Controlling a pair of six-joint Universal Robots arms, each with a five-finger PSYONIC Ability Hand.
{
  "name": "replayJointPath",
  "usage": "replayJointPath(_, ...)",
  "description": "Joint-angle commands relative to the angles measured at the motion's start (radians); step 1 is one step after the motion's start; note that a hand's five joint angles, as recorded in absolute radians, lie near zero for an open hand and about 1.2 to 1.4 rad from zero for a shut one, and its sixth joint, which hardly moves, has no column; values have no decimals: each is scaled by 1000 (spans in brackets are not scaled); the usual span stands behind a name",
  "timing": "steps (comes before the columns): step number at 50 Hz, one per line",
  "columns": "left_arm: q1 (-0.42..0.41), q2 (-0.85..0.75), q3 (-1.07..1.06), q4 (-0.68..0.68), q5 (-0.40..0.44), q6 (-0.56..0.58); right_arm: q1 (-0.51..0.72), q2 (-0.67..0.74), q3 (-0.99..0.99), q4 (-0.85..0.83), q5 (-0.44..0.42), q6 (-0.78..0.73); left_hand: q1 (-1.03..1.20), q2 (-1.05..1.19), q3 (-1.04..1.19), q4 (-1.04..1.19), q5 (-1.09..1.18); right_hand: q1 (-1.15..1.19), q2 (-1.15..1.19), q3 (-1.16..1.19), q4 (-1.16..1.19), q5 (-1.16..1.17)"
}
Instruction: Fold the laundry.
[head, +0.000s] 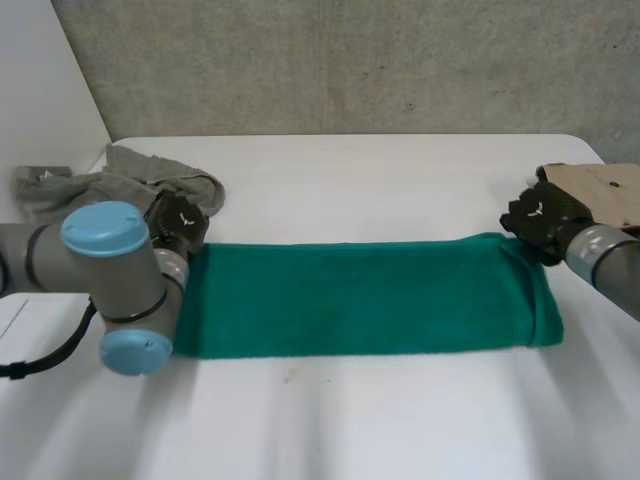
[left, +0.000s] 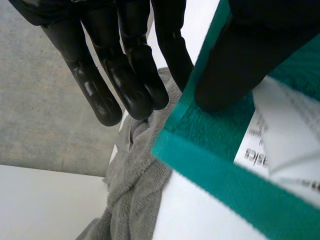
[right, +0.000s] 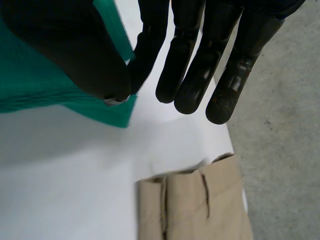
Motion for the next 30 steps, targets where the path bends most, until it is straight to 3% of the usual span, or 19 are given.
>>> replayJointPath(1, -3, -116, 135, 40, 0, 6, 38, 160, -160, -83, 39, -13, 242, 196, 201, 194, 242, 411, 217, 215, 205, 224)
replayJointPath(6, -5, -149, 163, 117, 0, 1, 43, 226, -217, -174, 42, -18, 239, 193, 198, 191, 239, 411, 217, 215, 205, 224)
replayJointPath(7, -8, -149, 158, 130, 0, 1, 43, 238, -227, -201, 44, -19, -20, -65, -60, -67, -20, 223, 30, 28, 18, 36)
replayJointPath(8, -11, -149, 152, 146, 0, 1, 43, 243, -228, -217, 45, -21, -528, -574, -569, -576, -528, -183, -376, -378, -388, -370)
replayJointPath(9, -13, -147, 147, 153, 0, 3, 44, 248, -230, -235, 48, -22, -792, -837, -832, -840, -792, -643, -837, -839, -849, -830)
replayJointPath(10, -17, -147, 144, 160, 0, 4, 44, 248, -231, -264, 62, -22, -911, -956, -951, -958, -911, -811, -1004, -1006, -1016, -998)
replayJointPath(14, -55, -121, 109, 170, -2, -1, 46, 216, -234, -303, 185, -2, -923, -969, -964, -971, -924, -811, -1004, -1006, -1016, -998)
replayJointPath(16, -60, -92, 80, 170, 0, -2, 53, 159, -213, -298, 306, 36, -921, -966, -961, -969, -921, -811, -1004, -1006, -1016, -998)
replayJointPath(19, -60, -57, 49, 170, 0, -2, 66, 96, -173, -280, 383, 112, -921, -966, -961, -968, -921, -811, -1004, -1006, -1016, -998)
replayJointPath(24, -60, 17, -24, 169, 3, -4, 61, -42, -60, -177, 360, 312, -921, -966, -961, -968, -921, -811, -1004, -1006, -1016, -998)
replayJointPath(30, -54, 87, -101, 160, 3, -23, 61, -130, 11, 108, 277, 523, -918, -963, -958, -966, -918, -811, -1004, -1006, -1016, -998)
